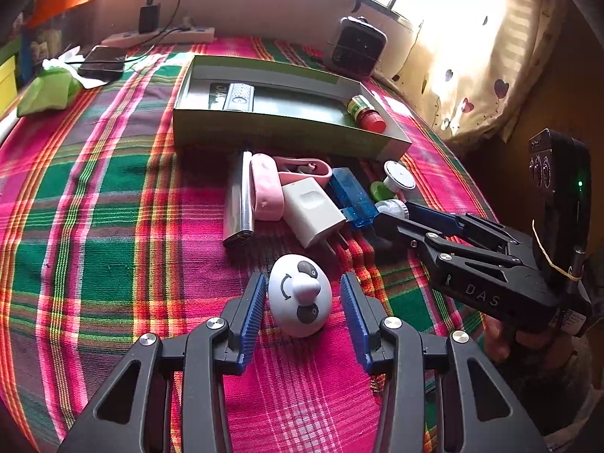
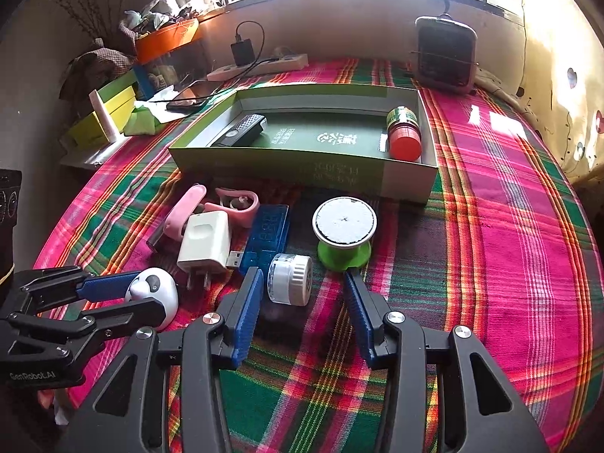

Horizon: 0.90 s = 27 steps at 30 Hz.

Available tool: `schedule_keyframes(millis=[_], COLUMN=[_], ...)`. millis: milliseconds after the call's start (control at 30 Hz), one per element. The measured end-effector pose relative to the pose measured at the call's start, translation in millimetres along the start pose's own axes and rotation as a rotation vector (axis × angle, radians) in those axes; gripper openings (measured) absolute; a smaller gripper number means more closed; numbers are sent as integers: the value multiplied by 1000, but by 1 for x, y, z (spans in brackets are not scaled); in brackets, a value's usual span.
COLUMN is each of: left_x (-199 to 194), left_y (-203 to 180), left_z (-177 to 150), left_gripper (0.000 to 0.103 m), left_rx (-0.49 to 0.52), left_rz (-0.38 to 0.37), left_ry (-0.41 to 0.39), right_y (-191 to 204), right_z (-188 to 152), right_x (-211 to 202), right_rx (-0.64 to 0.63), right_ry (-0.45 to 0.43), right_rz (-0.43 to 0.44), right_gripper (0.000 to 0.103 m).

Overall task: Organize rigid objects
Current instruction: 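Grasp the white panda-face mouse with the left tool while the right tool grasps the white cap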

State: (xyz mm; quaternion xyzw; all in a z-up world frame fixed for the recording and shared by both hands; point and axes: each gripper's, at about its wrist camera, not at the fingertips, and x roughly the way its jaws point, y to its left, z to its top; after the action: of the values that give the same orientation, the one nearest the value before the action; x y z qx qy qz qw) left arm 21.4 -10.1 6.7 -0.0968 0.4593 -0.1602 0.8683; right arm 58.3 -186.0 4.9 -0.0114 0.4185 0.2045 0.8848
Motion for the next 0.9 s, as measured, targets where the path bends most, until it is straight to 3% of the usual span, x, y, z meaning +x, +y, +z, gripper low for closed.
schedule_keyframes(millis=[200, 367, 900], left_x=[0, -3, -9], left_y=[4, 7, 7], left_z=[0, -2, -1], left_gripper=[29, 26, 25], left_rx=[-16, -32, -34], left_rz=[-10, -25, -23], left_ry=[-4, -17, -40], right_y=[-1, -2, -4], right_z=[0, -1, -2], right_x=[0, -2, -7], right_rx=[7, 13, 22], right_ry=[0, -11, -27], right_rz=[7, 6, 7], right_gripper=[36, 23, 20])
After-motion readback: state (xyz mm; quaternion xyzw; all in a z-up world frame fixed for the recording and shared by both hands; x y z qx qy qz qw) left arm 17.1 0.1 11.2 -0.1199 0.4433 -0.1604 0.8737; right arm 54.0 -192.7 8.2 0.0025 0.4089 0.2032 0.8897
